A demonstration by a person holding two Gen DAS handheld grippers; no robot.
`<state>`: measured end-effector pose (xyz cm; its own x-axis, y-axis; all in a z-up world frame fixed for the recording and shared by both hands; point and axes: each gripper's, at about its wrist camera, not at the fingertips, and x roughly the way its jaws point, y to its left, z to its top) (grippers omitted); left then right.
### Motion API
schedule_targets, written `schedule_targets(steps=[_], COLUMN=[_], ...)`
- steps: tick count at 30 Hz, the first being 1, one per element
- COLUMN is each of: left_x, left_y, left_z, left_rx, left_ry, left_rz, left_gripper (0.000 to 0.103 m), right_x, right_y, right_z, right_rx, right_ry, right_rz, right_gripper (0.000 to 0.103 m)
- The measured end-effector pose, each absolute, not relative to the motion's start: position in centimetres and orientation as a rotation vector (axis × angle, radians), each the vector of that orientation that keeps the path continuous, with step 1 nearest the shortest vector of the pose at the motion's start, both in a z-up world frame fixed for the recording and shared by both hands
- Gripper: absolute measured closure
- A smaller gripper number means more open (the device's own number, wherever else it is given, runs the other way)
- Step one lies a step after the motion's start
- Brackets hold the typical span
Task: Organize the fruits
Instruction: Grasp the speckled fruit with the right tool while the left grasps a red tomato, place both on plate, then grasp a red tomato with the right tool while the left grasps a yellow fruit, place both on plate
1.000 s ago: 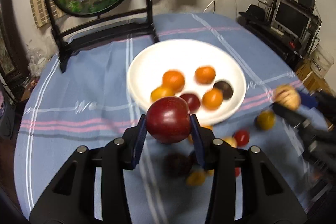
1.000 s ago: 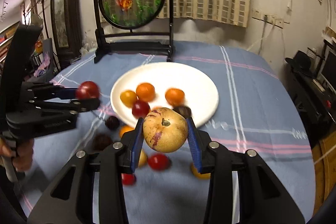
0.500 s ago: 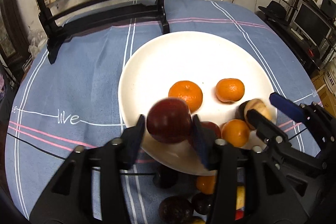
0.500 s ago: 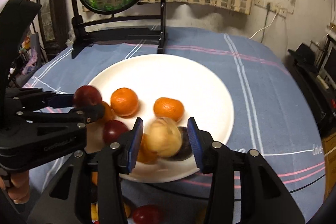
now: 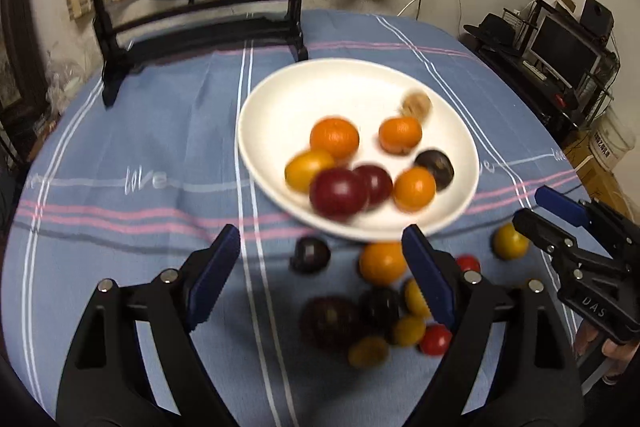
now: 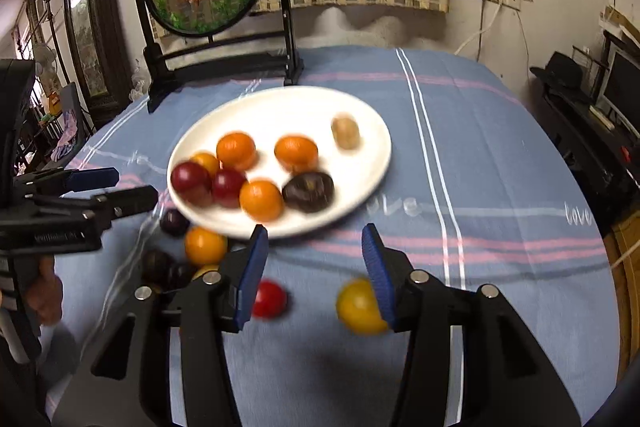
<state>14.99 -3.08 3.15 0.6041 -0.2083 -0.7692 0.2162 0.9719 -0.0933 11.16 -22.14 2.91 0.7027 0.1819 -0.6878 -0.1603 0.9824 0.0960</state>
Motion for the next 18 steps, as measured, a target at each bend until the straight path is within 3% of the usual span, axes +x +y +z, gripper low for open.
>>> schedule_targets(steps=[2, 3, 18], left_x=[13.9, 13.5, 12.4], left_y=[-2.5, -2.2, 0.7], left_z=[2.5, 2.3, 0.2], left_rx=[-0.02, -0.029, -0.062], left_ry=[0.893, 0.891, 0.884], left_rz=[-0.249, -0.247, -0.184], left_gripper=[0.018, 0.018, 0.018], right_x=[10.0, 9.4, 6.0], right_y=[-22.5, -22.6, -16.2], right_z=[2.3, 2.1, -0.5], right_rx=[0.04, 0.045, -0.096], right_ry=[0.786, 0.795, 0.881], right_rz=[0.19, 0.19, 0.322], right_gripper=[0.051, 0.041, 0.04])
